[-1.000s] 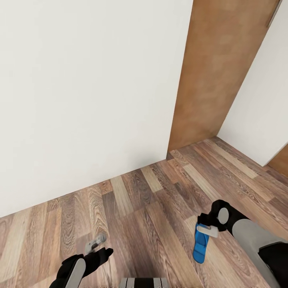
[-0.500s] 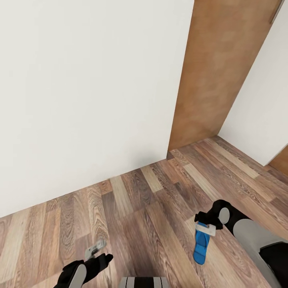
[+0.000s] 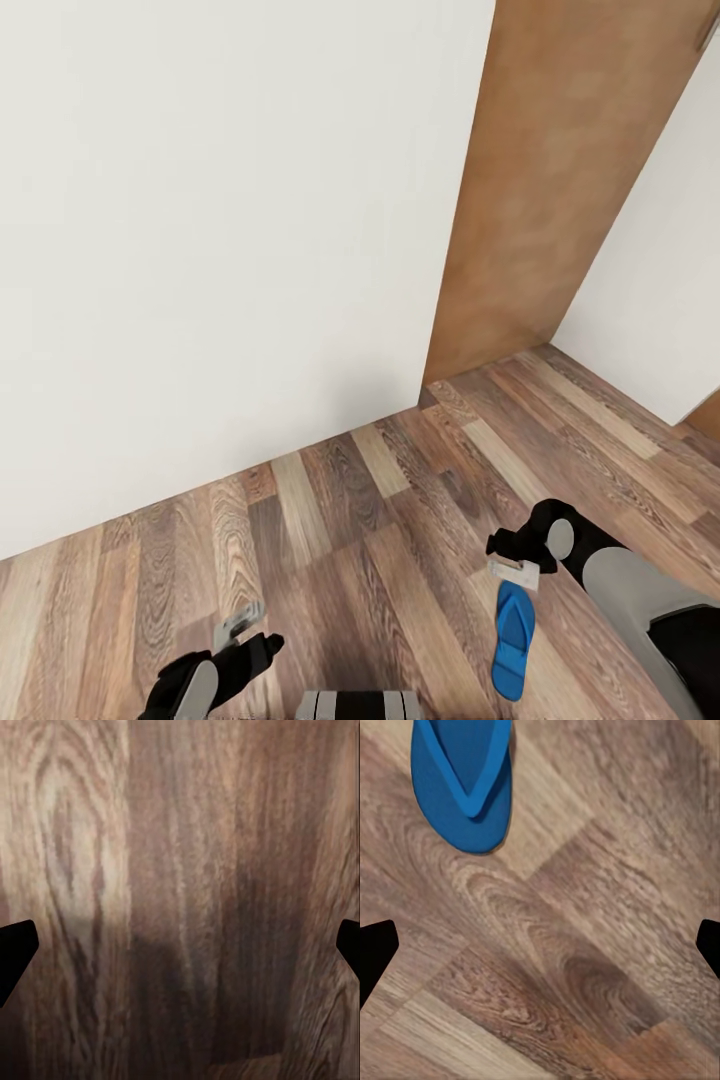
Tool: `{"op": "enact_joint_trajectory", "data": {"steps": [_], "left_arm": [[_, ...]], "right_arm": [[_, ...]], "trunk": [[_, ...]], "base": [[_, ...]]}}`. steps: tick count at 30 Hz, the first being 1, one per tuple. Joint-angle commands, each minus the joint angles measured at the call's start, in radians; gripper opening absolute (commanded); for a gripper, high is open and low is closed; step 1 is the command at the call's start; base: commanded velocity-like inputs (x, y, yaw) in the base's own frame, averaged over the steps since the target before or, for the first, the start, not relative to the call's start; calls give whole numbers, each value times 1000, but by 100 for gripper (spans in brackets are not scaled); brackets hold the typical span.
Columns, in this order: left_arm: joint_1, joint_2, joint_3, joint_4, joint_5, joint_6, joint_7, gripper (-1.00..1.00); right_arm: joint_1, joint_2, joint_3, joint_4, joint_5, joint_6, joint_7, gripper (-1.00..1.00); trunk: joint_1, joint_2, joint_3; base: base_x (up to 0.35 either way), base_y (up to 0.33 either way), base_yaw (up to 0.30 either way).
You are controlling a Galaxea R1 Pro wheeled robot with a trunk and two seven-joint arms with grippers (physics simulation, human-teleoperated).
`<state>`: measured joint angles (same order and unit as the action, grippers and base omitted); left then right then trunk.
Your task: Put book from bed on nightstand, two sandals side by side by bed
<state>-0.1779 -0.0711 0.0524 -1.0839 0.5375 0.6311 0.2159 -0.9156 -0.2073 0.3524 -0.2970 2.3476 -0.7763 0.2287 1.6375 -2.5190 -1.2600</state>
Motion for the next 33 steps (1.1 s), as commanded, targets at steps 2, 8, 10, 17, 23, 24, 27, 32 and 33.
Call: {"op": "enact_joint_trajectory", "data": {"steps": [2, 8, 10, 17, 23, 24, 27, 32, 33], "left_arm": [[-1, -2, 2, -18, 12, 7, 8, 100], [-1, 0, -1, -44, 13, 10, 8, 100], [-1, 0, -2, -47, 13, 10, 8, 100], [0, 1, -2, -51, 14, 11, 4, 100], [0, 0, -2, -51, 15, 12, 3, 100], [-1, 0, -2, -51, 15, 12, 2, 100], [-1, 0, -3, -50, 15, 12, 2, 100], [-1, 2, -3, -50, 15, 12, 2, 100], [-1, 3, -3, -50, 15, 12, 2, 100]], "right_arm": [[0, -1, 3, -2, -6, -4, 9, 100], [-1, -2, 3, -2, -5, -7, 49, 100], [-2, -2, 3, -2, -6, -8, 80, 100], [-2, -3, 3, -2, -8, -11, 153, 100], [-2, -3, 2, -2, -8, -10, 161, 100], [-2, -3, 2, -2, -8, -9, 161, 100], [-2, -3, 2, -2, -9, -8, 161, 100], [-9, -5, 3, -3, -11, -7, 159, 100], [-10, -5, 3, -3, -11, -6, 157, 100]], "trunk": [[1, -1, -9], [3, -2, -32], [4, -3, -40], [7, -4, -67], [10, -6, -90], [11, -6, -94], [12, -7, -105], [14, -8, -125], [15, -8, -129]], "base": [[22, 0, 0], [8, 0, 0], [3, 0, 0], [1, 0, 0], [0, 0, 0], [0, 0, 0], [0, 0, 0], [0, 0, 0], [0, 0, 0]]}}
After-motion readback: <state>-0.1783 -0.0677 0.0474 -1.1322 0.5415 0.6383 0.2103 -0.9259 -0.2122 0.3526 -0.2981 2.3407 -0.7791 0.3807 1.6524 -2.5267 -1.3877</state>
